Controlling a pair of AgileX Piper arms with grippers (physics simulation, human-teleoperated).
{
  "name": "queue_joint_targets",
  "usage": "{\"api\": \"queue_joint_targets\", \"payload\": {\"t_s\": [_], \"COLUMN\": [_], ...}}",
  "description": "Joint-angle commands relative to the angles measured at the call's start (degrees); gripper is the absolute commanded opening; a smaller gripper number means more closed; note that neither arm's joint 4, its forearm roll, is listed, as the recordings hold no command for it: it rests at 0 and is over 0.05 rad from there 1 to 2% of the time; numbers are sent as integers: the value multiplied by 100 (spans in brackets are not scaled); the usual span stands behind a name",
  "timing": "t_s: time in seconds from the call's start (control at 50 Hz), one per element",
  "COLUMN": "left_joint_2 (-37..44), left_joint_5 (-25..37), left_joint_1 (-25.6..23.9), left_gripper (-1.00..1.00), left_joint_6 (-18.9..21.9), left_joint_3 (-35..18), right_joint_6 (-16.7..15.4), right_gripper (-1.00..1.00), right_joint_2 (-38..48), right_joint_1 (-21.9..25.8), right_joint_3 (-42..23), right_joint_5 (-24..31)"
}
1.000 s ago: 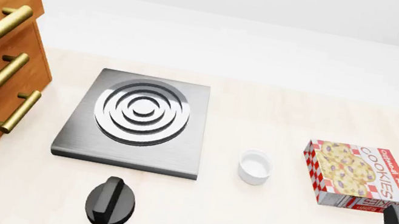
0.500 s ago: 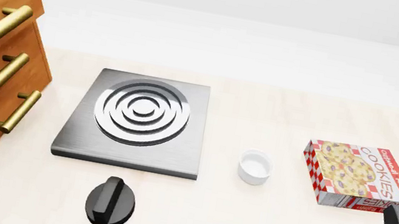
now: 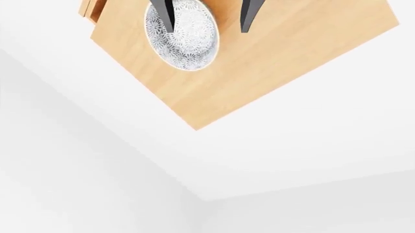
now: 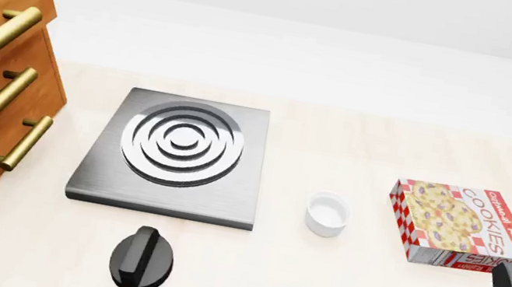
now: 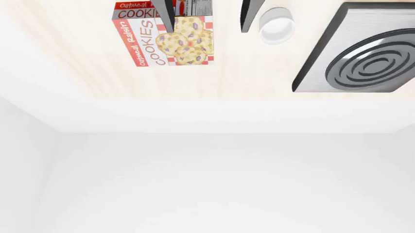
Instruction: Pick the akita bowl on the wooden cabinet and place it on the plate.
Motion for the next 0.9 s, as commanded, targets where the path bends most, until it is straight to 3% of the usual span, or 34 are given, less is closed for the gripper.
{"api": "queue_joint_targets", "payload": {"t_s": [0.02, 0.9], "left_joint_2": [63, 436], "left_joint_5": [-39, -334], "left_joint_1": [-43, -216], "left_gripper": [100, 100], "left_joint_6": [-6, -20], "left_joint_3": [14, 161], "right_joint_6": [-1, 1], "right_gripper": [100, 100], "right_joint_2": [0, 0], "right_joint_1": [0, 0], "right_joint_3": [0, 0], "right_joint_5": [-1, 0]}}
